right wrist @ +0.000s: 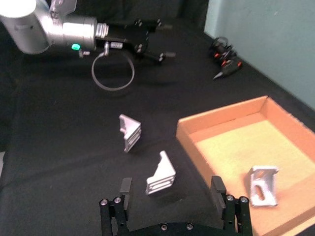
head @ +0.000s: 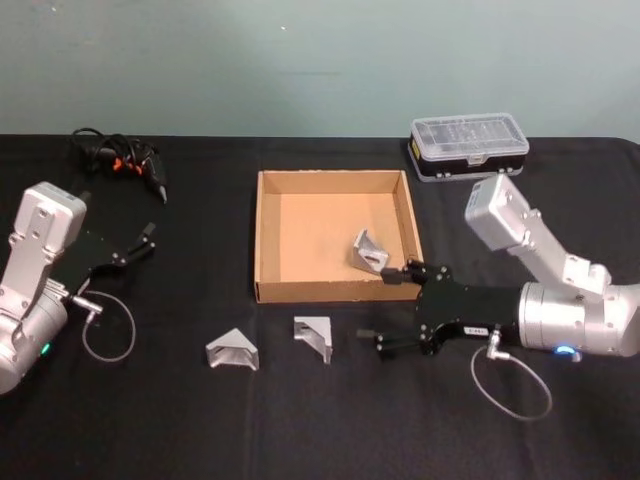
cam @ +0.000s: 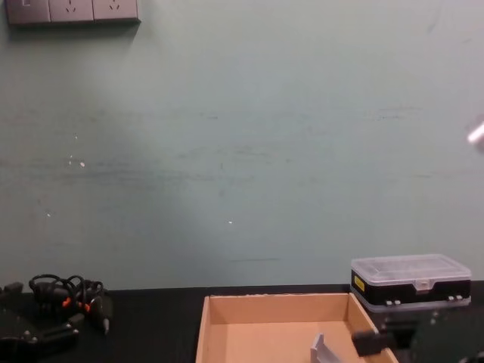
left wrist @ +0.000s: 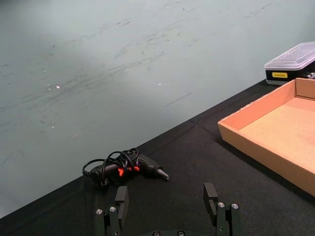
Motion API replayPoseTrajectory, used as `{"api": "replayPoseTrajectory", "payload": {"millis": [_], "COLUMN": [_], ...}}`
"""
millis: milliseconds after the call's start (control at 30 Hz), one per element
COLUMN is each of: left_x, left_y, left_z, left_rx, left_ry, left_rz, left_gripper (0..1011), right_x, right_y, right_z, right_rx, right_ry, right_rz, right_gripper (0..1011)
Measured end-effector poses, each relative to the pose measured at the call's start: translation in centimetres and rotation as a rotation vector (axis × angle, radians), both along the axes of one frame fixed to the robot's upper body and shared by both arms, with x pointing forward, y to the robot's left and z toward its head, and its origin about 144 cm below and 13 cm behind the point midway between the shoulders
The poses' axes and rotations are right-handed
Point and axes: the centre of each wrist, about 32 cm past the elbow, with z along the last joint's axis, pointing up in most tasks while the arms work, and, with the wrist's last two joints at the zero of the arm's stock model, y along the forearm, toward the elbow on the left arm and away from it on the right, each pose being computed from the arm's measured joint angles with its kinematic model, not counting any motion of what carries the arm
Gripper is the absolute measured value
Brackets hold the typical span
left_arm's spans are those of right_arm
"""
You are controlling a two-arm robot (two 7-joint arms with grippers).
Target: Use one hand to pick up the angle iron from the table and place it into the box.
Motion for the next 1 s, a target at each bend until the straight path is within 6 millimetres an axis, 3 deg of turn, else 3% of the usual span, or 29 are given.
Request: {"api": "replayPoseTrajectory", "payload": {"millis": [1000], "left_x": [0.0], "left_y": [0.0], "left_z": [0.0], "left_rx": [0.000], "left_ry": [0.000], "left_rz": [0.000], "left_gripper": [1000], "right_x": [2.1], "right_y": [2.9], "right_z": [-3.4], "right_rx": [-0.054], "right_ry": [0.058], "right_rz": [0.046], "right_gripper": [1003]}}
